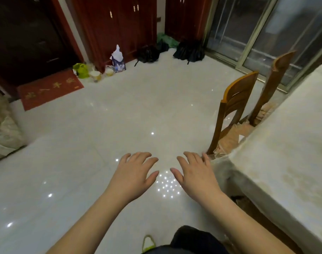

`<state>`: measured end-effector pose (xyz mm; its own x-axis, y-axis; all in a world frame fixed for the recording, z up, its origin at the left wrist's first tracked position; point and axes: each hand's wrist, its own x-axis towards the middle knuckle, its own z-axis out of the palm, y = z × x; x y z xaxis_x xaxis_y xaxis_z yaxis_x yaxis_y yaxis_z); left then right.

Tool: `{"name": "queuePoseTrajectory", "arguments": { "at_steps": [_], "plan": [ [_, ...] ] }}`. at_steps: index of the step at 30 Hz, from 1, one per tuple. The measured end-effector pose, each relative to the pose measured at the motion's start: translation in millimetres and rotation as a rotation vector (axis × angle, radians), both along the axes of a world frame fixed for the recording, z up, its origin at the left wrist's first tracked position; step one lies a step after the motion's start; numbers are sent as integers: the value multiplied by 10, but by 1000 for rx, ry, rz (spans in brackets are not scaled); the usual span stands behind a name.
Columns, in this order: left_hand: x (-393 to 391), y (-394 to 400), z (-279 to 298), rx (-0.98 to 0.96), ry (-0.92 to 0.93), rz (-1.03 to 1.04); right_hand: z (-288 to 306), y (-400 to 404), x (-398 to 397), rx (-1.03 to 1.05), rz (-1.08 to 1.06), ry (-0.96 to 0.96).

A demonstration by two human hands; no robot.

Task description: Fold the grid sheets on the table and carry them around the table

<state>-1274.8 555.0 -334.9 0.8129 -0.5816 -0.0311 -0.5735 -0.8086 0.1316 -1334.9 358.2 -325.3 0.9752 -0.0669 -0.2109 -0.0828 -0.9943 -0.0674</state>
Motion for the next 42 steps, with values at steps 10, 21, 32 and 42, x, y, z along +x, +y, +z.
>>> {"name": "queuePoseTrajectory", "arguments": {
  "at_steps": [10,21,32,42],
  "plan": [
    [1624,-1208,321,-28,-67,-149,132,-990,1220,49,-228,-42],
    [3032,-2293,639,94,-63,-298,388,-2083,2607,90,-300,-70],
    [4705,-2842,820,10,-83,-350,528,-2394,4286,40,-337,-148],
    [6201,-2926,738,38,-38,-448,433,-2469,5374,32,-493,-115]
  ]
}}
